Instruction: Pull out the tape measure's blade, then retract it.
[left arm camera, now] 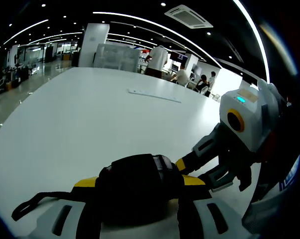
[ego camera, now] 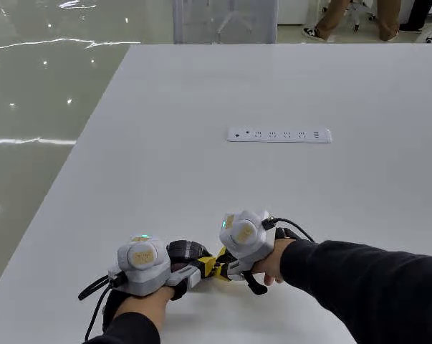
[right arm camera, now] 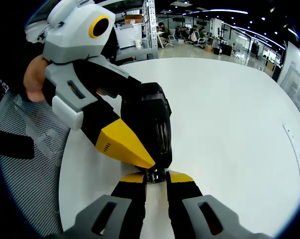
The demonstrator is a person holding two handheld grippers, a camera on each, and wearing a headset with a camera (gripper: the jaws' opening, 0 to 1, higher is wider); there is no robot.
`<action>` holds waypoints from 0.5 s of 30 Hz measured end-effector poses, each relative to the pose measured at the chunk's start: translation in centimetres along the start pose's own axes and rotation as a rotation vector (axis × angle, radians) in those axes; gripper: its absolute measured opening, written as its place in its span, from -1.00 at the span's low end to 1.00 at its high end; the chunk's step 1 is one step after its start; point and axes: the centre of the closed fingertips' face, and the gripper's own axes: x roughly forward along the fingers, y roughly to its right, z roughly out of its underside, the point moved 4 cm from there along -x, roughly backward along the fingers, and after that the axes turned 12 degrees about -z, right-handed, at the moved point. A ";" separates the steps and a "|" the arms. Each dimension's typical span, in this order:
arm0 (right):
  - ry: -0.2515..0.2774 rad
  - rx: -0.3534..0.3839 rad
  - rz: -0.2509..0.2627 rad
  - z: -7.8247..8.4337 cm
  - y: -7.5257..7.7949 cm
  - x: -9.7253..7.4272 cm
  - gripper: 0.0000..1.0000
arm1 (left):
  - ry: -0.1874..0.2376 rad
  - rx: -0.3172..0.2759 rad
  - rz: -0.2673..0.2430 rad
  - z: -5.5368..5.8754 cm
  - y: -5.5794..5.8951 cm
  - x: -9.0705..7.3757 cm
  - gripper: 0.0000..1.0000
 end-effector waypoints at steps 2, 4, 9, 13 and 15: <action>-0.003 -0.004 -0.001 0.0 -0.1 0.0 -0.75 | 0.000 0.002 0.002 0.0 0.0 0.0 0.15; -0.007 -0.009 -0.005 0.0 0.0 0.1 -0.75 | -0.003 0.001 0.005 0.0 0.0 0.0 0.15; -0.022 -0.014 -0.003 0.1 -0.1 0.1 -0.74 | -0.009 0.003 0.002 0.0 0.1 0.0 0.15; -0.027 -0.027 0.007 0.2 -0.2 0.0 -0.73 | -0.007 0.004 0.003 0.0 0.0 0.0 0.15; -0.030 -0.027 0.008 0.3 -0.2 -0.1 -0.74 | -0.007 0.004 0.003 0.0 0.1 0.0 0.15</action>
